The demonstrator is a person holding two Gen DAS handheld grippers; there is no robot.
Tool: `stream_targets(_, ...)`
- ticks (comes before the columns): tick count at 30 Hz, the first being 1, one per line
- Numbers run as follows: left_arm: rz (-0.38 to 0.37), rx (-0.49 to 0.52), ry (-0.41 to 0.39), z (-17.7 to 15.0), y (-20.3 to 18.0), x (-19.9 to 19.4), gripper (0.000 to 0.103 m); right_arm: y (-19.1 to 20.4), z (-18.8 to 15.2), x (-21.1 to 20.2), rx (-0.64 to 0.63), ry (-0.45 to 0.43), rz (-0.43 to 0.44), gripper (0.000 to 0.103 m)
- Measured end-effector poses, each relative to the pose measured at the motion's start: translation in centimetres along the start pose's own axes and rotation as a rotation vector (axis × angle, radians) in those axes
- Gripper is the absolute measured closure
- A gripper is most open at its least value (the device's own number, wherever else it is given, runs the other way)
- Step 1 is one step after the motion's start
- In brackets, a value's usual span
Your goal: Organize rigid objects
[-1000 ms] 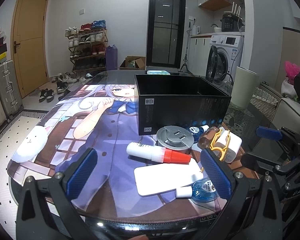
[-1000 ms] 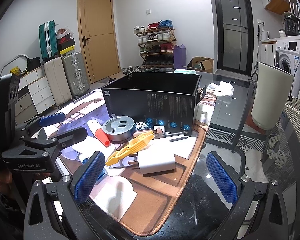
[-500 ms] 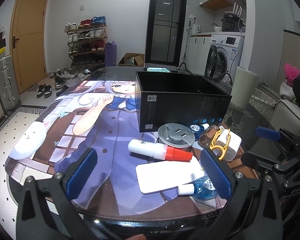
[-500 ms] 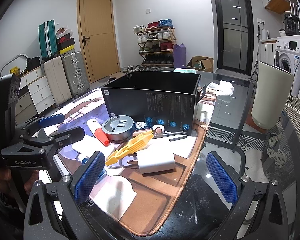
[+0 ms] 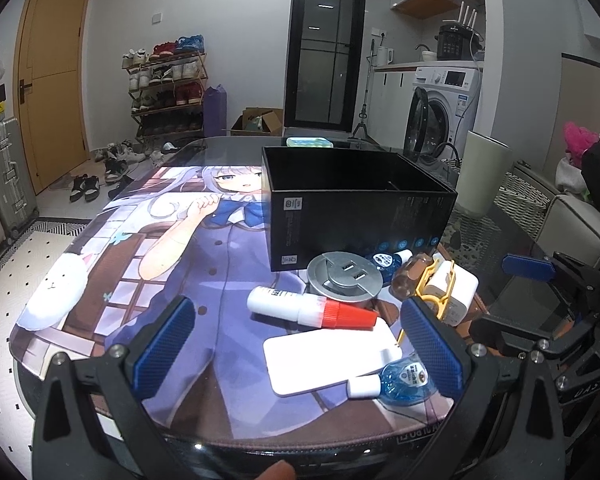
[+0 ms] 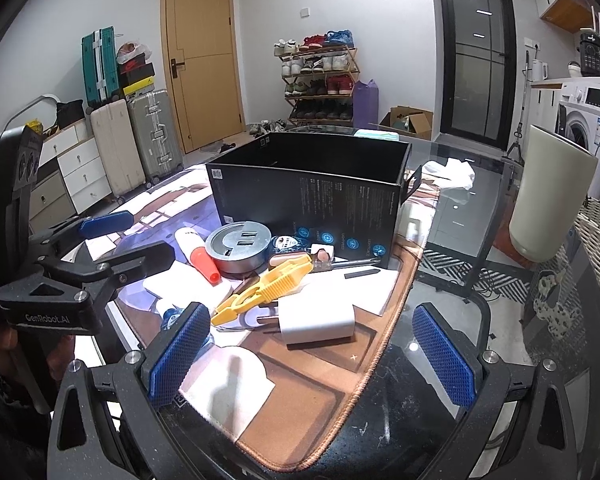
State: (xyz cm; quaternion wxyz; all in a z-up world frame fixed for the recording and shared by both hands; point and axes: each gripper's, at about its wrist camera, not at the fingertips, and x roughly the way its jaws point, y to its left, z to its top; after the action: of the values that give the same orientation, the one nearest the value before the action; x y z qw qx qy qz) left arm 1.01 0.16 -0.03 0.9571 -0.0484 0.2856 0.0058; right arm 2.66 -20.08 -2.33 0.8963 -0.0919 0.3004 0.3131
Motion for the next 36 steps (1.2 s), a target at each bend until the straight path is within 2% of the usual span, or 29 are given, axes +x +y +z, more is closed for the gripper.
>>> stream_targets(8,0.023,0.021,0.028,0.4,-0.3,0.6,0.000,-0.2,0.5,0.1,-0.033,0.034,-0.035,0.000)
stream_targets(15,-0.010,0.028,0.053,0.7,-0.1,1.1,0.000,-0.6,0.9,0.1,-0.050,0.063,-0.044,0.000)
stream_targets(25,-0.024,0.117,0.087,1.2,-1.3,1.6,0.000,-0.3,1.3,1.6,-0.103,0.146,-0.072,0.000)
stream_targets(36,-0.027,0.131,0.158,1.3,-1.1,2.8,0.000,-0.6,1.6,3.4,-0.112,0.217,-0.042,0.000)
